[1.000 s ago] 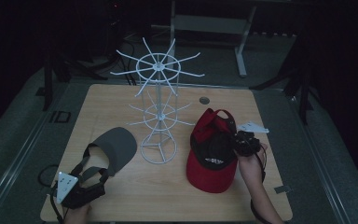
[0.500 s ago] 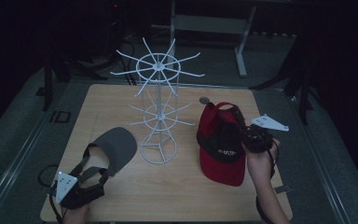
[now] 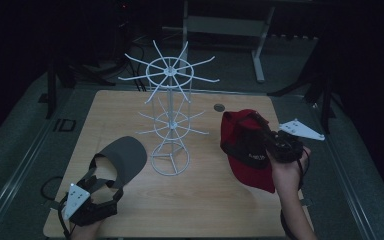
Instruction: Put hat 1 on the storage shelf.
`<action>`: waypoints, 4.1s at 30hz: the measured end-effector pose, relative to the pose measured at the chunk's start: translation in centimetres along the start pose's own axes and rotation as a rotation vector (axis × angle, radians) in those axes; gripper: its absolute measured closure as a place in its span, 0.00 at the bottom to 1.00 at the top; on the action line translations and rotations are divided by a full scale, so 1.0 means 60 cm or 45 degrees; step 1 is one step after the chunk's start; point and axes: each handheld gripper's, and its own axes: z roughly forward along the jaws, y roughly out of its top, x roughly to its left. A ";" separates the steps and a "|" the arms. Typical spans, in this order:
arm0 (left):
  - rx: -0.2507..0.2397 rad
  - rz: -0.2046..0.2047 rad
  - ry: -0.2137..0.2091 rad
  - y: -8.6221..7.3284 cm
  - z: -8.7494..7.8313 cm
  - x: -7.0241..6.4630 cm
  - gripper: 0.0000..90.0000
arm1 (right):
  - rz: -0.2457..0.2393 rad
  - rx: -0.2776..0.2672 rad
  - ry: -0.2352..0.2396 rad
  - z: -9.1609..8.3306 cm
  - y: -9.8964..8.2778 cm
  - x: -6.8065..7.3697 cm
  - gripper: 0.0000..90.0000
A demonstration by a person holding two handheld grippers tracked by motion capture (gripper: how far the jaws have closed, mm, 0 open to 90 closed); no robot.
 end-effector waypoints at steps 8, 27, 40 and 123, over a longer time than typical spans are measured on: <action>0.006 0.039 -0.104 0.039 -0.004 -0.031 0.02 | 0.000 -0.034 0.046 -0.024 0.017 0.006 0.95; -0.037 0.069 -0.295 0.137 0.008 -0.095 0.02 | -0.008 -0.087 0.132 -0.076 0.043 0.021 0.95; -0.082 0.189 -0.468 0.208 0.018 -0.161 0.04 | 0.014 -0.110 0.214 -0.100 0.043 0.032 0.95; -0.012 0.458 -0.583 0.350 0.164 -0.374 0.98 | -0.053 -0.107 0.489 -0.147 -0.029 0.084 0.78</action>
